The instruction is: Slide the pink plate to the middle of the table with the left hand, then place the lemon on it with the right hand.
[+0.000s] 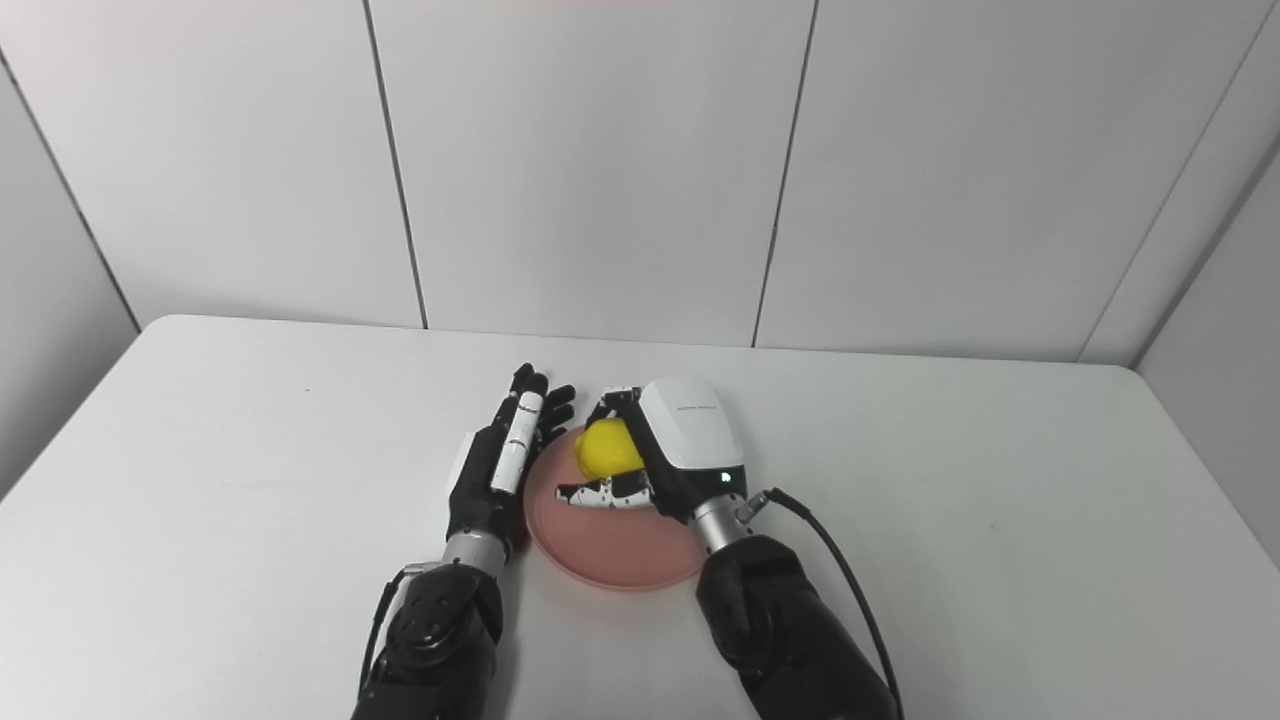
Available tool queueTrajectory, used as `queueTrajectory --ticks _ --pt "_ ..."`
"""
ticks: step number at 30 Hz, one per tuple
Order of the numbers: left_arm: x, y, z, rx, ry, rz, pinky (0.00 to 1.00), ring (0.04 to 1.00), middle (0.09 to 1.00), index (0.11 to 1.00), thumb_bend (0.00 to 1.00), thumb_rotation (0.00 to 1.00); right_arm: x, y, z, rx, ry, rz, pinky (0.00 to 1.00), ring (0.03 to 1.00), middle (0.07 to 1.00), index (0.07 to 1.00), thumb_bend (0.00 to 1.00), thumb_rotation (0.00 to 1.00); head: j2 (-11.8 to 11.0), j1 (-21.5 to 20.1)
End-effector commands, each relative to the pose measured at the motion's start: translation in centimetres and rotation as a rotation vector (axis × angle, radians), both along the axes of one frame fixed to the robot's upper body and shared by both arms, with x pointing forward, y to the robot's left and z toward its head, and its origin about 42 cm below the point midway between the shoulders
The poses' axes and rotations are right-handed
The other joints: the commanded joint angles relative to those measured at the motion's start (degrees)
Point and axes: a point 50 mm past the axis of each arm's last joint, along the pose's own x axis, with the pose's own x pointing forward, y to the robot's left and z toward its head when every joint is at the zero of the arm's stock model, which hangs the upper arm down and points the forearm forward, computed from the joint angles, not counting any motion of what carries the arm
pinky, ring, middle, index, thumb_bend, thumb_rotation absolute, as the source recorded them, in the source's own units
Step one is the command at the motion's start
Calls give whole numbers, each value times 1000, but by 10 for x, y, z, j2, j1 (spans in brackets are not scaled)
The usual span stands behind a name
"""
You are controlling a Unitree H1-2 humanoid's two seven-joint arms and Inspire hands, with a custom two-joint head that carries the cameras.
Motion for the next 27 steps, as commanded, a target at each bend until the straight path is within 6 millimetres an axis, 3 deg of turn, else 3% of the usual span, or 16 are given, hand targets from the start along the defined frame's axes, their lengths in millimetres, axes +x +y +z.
queueTrajectory --ticks 1,6,17,27 --pt "-21 2 -44 -8 186 8 895 864 836 962 596 806 10 10 29 26 -105 38 108 162 229 274 512 216 1 -1" --pt "-21 3 -44 -4 187 13 868 839 817 949 597 798 8 9 26 16 -100 35 93 146 213 264 518 229 2 -3" --pt "-20 3 -43 -12 190 6 869 842 822 959 597 803 11 10 32 -50 -62 50 137 196 273 328 513 260 7 -6" --pt "-18 3 -40 -11 180 -2 841 819 823 958 600 791 20 11 25 -87 20 32 122 178 245 283 538 232 11 -10"
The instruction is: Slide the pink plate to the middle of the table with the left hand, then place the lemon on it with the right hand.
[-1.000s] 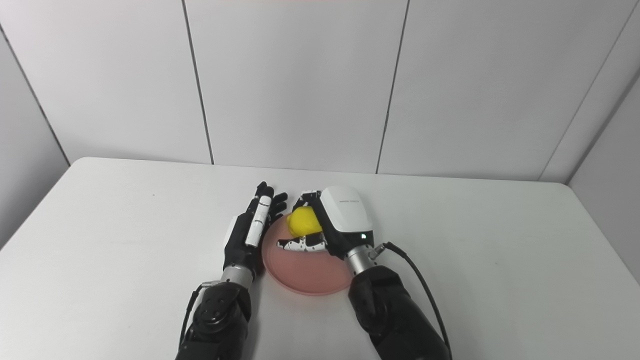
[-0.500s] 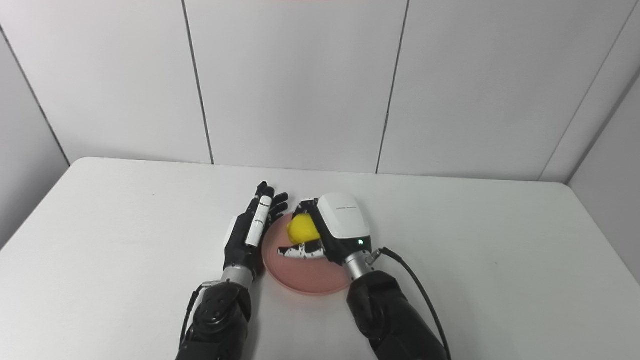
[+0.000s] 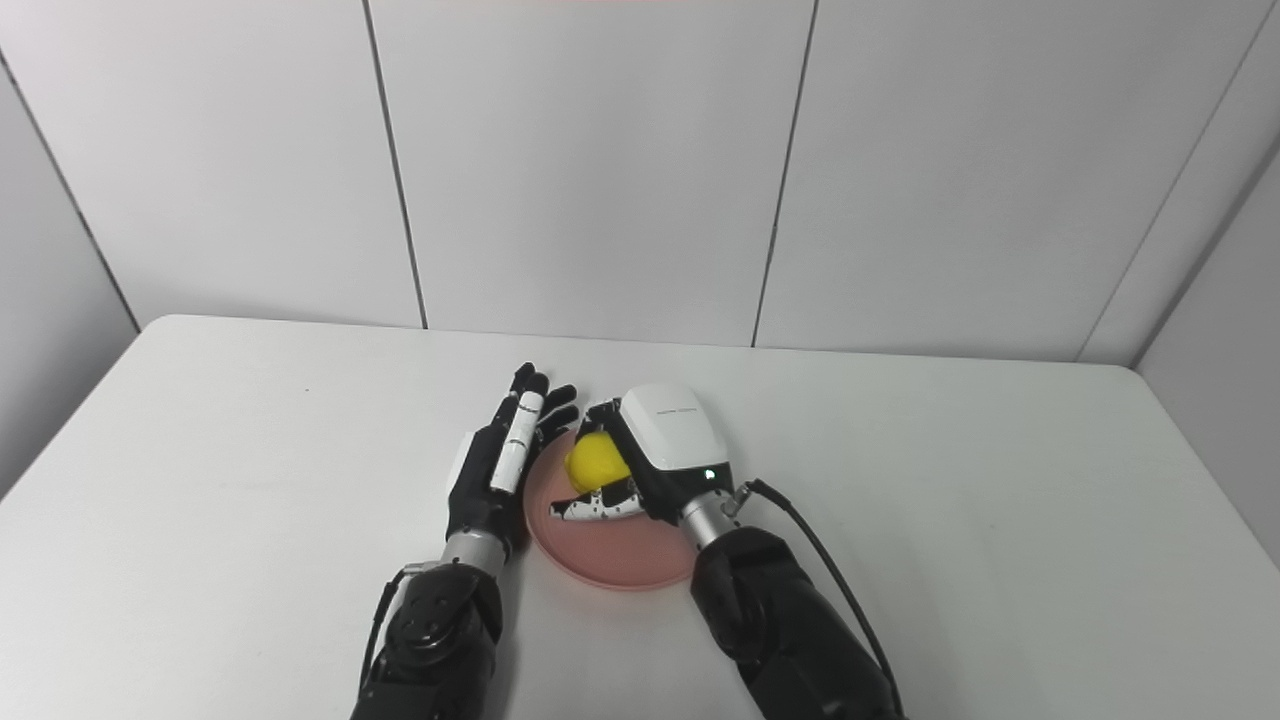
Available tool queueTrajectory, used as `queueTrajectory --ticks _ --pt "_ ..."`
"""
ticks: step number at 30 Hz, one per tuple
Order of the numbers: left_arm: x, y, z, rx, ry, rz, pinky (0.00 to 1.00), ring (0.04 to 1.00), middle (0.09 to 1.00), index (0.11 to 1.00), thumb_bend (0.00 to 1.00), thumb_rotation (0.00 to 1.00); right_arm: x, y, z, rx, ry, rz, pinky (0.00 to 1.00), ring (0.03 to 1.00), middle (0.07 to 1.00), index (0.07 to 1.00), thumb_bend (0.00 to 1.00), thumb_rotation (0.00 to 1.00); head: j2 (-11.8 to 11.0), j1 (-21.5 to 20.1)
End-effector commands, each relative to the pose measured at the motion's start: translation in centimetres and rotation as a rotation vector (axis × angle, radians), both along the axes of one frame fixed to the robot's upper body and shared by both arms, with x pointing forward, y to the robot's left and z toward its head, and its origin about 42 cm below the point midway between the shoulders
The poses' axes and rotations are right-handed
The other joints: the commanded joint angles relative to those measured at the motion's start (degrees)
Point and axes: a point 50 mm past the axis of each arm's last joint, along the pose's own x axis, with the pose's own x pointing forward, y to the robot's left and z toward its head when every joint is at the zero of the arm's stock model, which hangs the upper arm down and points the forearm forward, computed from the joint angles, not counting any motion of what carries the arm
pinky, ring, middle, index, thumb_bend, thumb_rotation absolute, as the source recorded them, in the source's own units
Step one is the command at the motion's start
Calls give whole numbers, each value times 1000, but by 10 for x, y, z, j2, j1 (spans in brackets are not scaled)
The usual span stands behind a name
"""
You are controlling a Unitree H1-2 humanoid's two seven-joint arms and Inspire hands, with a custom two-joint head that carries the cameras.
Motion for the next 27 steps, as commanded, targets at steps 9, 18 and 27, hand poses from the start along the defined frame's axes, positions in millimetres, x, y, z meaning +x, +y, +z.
queueTrajectory --ticks 9,18,27 --pt "-18 2 -41 4 185 -1 840 829 832 959 606 798 13 3 21 -2 -39 -17 128 186 257 311 540 229 -1 2" --pt "-17 3 -40 2 187 1 826 828 836 962 598 790 13 3 22 -18 -27 -25 166 227 298 358 556 341 -1 0" --pt "-15 4 -41 20 184 -9 825 822 840 959 578 822 8 -5 23 -5 9 -43 357 441 511 586 817 878 -4 0"
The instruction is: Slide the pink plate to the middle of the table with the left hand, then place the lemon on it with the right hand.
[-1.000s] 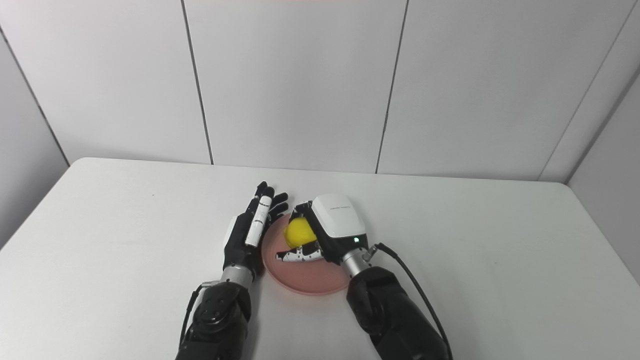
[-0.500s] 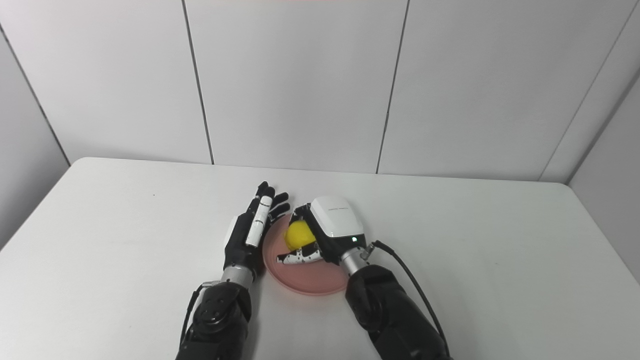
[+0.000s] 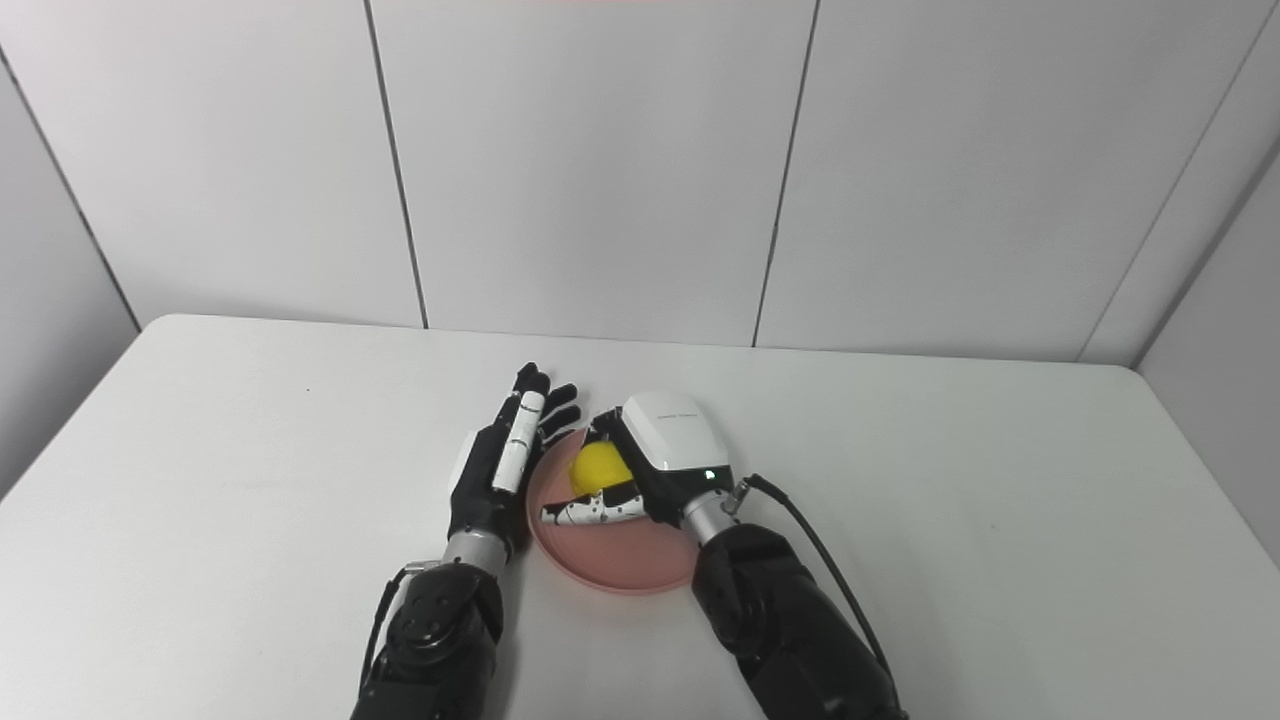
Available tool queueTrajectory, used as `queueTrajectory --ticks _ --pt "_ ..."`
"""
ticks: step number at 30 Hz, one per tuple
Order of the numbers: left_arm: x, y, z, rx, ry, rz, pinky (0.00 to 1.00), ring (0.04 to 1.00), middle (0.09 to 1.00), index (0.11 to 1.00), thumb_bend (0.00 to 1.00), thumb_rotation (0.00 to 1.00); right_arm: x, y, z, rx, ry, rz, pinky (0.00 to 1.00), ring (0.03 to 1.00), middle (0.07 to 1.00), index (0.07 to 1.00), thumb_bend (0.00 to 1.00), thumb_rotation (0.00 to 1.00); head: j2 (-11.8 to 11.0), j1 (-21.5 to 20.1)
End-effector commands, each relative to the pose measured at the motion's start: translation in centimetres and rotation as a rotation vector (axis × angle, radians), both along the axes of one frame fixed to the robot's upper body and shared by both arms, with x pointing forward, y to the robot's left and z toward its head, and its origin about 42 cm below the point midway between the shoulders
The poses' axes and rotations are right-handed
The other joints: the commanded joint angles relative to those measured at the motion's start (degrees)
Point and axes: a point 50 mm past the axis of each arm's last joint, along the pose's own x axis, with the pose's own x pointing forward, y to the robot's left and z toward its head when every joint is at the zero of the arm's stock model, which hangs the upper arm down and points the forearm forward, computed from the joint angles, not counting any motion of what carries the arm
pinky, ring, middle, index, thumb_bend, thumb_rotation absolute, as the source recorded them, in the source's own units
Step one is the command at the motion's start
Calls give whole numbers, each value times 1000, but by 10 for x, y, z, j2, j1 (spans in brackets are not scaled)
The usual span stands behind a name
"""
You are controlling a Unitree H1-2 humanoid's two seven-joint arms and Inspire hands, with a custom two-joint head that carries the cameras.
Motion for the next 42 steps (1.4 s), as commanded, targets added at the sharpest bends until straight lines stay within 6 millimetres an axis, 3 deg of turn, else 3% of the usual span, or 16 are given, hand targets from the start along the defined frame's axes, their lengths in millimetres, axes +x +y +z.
queueTrajectory --ticks 1,7,13,19,28,35,38,42 --pt "-16 5 -41 12 185 0 830 827 843 963 576 823 7 -1 24 29 -67 -14 381 469 538 604 819 896 0 0" --pt "-17 4 -42 9 184 0 847 841 841 962 586 819 6 -5 24 42 -100 3 456 571 645 688 832 981 1 0" --pt "-16 3 -41 7 192 2 856 851 848 968 587 815 5 -8 26 52 -138 10 524 649 723 744 857 1000 0 -1" --pt "-15 4 -42 5 193 6 849 832 824 958 598 793 3 -7 32 58 -181 13 562 663 725 747 862 1000 -1 -2" --pt "-16 5 -41 -9 195 10 831 829 827 963 607 806 -2 -11 40 137 -294 43 475 588 685 711 834 1000 0 -3" --pt "-12 7 -40 -27 195 25 857 848 830 987 616 807 -7 -17 37 354 -365 51 520 610 665 677 810 1000 -3 -5" --pt "-10 9 -37 -23 177 43 877 844 827 981 600 793 -9 -20 29 516 -330 23 574 659 703 704 815 1000 -3 -5" --pt "-8 14 -33 24 117 76 836 806 807 908 632 778 -11 -23 20 701 -229 -32 646 745 794 776 806 1000 -1 -5"
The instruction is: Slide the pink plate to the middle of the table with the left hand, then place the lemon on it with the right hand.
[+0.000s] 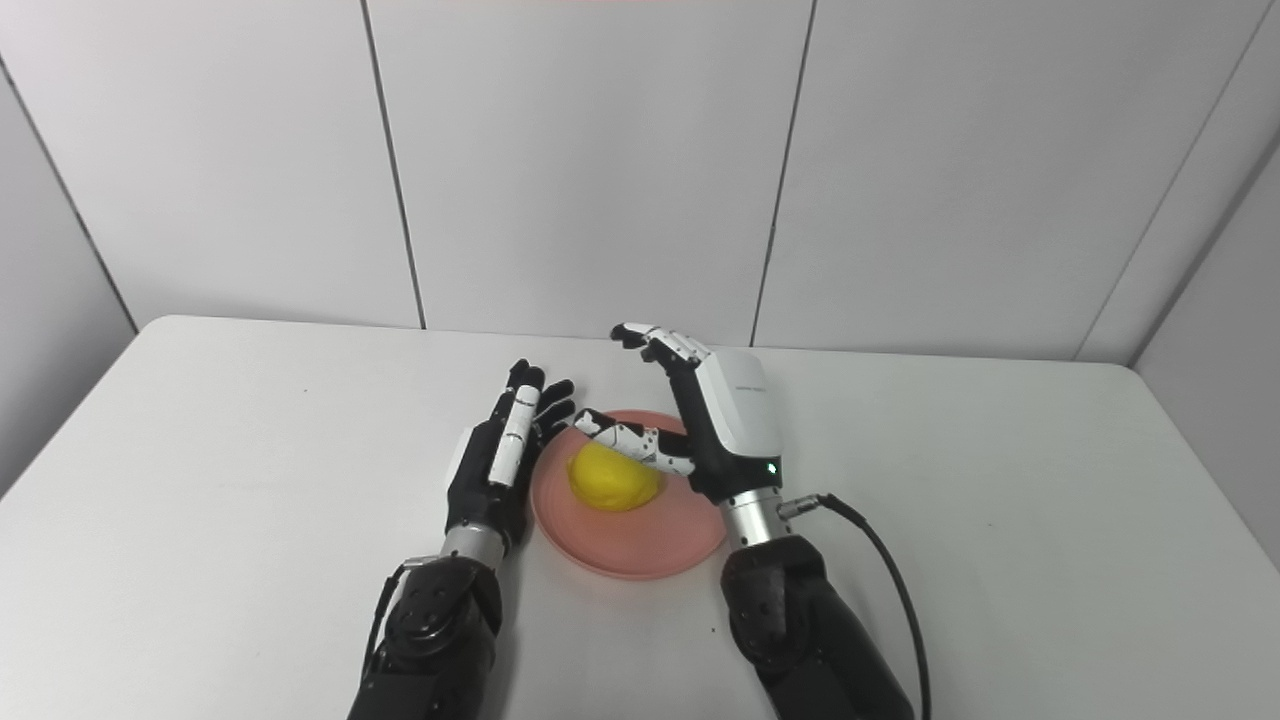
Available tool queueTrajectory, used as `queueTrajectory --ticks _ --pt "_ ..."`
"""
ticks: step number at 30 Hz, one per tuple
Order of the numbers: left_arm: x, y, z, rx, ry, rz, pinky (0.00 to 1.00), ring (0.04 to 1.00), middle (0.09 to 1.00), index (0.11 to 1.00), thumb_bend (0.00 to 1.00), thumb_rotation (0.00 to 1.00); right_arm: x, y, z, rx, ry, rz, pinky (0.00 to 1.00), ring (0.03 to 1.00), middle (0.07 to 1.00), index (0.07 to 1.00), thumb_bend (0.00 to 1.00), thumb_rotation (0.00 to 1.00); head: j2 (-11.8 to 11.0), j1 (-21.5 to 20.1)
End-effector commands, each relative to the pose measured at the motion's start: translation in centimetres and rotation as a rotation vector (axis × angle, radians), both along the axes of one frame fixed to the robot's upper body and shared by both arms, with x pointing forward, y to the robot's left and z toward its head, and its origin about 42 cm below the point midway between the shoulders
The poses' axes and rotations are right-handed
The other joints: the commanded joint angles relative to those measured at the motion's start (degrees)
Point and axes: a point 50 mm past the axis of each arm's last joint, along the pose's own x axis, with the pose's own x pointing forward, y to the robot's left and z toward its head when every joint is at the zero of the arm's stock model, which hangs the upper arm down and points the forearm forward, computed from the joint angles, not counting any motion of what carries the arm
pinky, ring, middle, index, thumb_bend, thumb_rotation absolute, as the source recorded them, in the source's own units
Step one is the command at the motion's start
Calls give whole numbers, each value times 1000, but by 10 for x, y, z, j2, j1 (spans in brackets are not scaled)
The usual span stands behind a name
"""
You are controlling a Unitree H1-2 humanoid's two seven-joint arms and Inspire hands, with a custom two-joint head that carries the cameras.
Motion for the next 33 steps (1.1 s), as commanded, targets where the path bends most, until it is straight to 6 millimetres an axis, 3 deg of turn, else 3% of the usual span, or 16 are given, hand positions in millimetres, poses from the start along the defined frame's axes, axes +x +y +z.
queueTrajectory --ticks 1,10,14,21,25,33 --pt "-13 12 -35 33 117 61 838 801 805 892 645 766 3 3 14 132 -18 38 648 751 802 787 790 1000 0 0" --pt "-6 17 -24 39 25 77 867 840 834 878 640 759 6 -6 -6 437 102 28 818 846 867 867 698 1000 -2 -2" --pt "-4 21 -22 61 -33 84 860 865 857 874 616 773 6 -12 -13 543 143 29 920 902 906 902 782 1000 -2 -3" --pt "-2 25 -26 128 -120 124 894 899 914 899 670 804 2 -17 -25 721 222 -1 989 927 931 917 736 1000 -1 -3" --pt "-1 26 -28 159 -133 144 963 953 941 922 706 844 1 -19 -30 768 260 -9 999 946 937 924 749 1000 0 -4" --pt "5 29 -23 125 -92 129 1000 1000 994 978 681 863 -1 -14 -39 852 361 -5 1000 970 949 948 769 1000 1 -1"
